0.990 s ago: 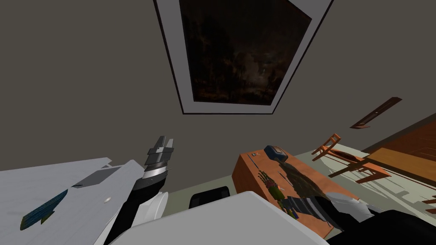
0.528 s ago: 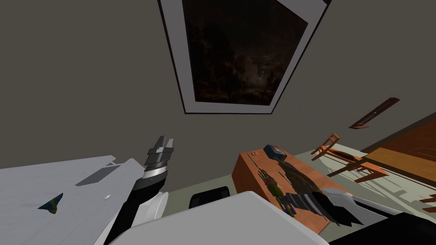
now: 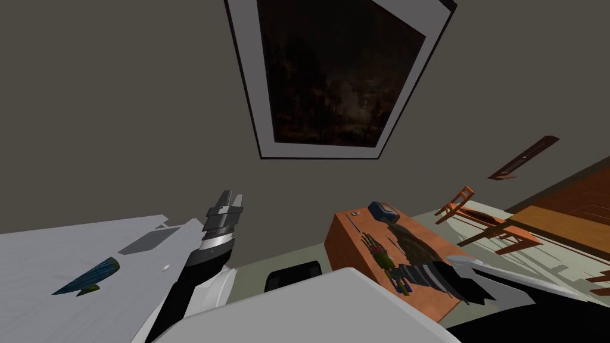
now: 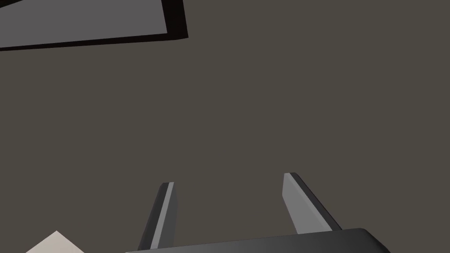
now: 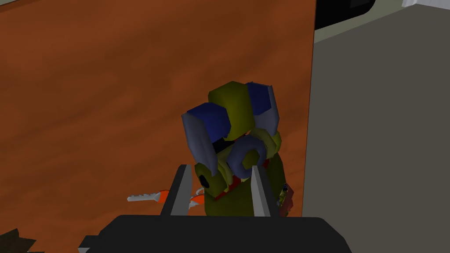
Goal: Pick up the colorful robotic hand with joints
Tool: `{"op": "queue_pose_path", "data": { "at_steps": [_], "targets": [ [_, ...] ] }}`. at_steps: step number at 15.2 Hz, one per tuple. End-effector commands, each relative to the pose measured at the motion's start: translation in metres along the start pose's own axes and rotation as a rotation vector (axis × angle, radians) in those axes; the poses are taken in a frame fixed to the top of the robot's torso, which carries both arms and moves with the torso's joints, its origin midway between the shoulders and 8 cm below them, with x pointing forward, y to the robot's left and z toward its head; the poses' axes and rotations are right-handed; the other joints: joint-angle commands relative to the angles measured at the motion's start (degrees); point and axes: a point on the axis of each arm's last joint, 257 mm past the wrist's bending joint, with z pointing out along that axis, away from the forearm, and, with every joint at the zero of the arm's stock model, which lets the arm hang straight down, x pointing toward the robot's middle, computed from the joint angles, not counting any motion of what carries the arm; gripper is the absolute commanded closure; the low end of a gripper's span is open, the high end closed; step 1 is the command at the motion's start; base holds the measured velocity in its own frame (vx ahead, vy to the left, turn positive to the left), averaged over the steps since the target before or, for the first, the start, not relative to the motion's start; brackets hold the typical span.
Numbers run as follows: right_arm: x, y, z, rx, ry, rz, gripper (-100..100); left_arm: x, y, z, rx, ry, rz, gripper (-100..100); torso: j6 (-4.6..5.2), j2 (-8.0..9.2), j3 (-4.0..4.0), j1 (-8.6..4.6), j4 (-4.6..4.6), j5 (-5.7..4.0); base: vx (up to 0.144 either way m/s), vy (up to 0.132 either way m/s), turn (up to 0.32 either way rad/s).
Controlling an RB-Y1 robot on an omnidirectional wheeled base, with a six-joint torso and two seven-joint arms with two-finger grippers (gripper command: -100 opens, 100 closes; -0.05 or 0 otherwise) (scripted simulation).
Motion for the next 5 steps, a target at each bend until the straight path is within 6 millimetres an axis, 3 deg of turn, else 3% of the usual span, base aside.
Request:
{"op": "queue_pose_path", "data": {
  "at_steps": [1, 2, 5],
  "targets": [
    [0.004, -0.002, -0.001, 0.003, 0.016, -0.004, 100, 0.000, 0.000, 0.000, 0.000, 0.000, 0.000, 0, 0.00, 0.00, 0.00, 0.00, 0.00, 0.00, -0.013, 0.004, 0.006],
    [-0.019, -0.001, -0.007, 0.004, -0.023, -0.009, 100, 0.000, 0.000, 0.000, 0.000, 0.000, 0.000, 0, 0.02, -0.02, -0.01, 0.00, -0.01, 0.01, -0.027, 0.008, -0.020],
    [-0.011, -0.003, -0.008, 0.008, 0.001, -0.013, 100, 0.000, 0.000, 0.000, 0.000, 0.000, 0.000, 0, 0.00, -0.01, -0.01, 0.06, 0.00, 0.05, -0.020, 0.007, 0.008]
  ]
}}
